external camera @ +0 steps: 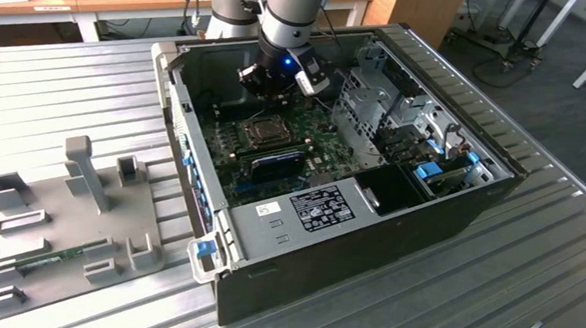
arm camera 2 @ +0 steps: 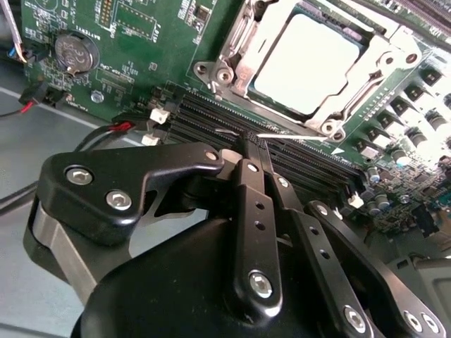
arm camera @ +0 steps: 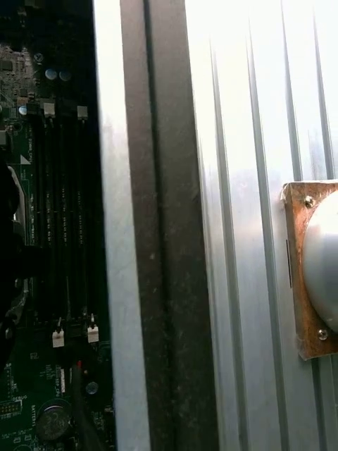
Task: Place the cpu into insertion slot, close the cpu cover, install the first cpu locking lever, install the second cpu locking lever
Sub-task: 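Install the first cpu locking lever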
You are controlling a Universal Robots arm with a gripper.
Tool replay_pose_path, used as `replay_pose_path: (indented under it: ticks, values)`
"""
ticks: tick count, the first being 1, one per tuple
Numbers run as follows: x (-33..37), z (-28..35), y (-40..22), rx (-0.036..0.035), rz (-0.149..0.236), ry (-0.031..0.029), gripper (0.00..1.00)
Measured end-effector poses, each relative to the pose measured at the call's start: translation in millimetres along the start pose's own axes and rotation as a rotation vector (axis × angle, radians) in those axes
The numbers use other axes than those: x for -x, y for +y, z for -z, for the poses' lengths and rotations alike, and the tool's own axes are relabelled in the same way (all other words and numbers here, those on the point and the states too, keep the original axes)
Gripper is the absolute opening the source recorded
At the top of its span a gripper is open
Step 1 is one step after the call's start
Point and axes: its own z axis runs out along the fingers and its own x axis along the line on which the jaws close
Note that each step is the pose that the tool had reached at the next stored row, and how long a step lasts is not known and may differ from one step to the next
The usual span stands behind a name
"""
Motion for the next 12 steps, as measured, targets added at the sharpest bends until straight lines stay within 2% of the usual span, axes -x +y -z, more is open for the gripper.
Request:
replay_pose_path:
  ticks: [6,12]
  values:
    - [-3.5,-0.6,2.2,0.0011,0.001,-0.0071,0.10]
    - [-3.7,-0.8,2.3,0.0012,0.001,-0.0082,0.10]
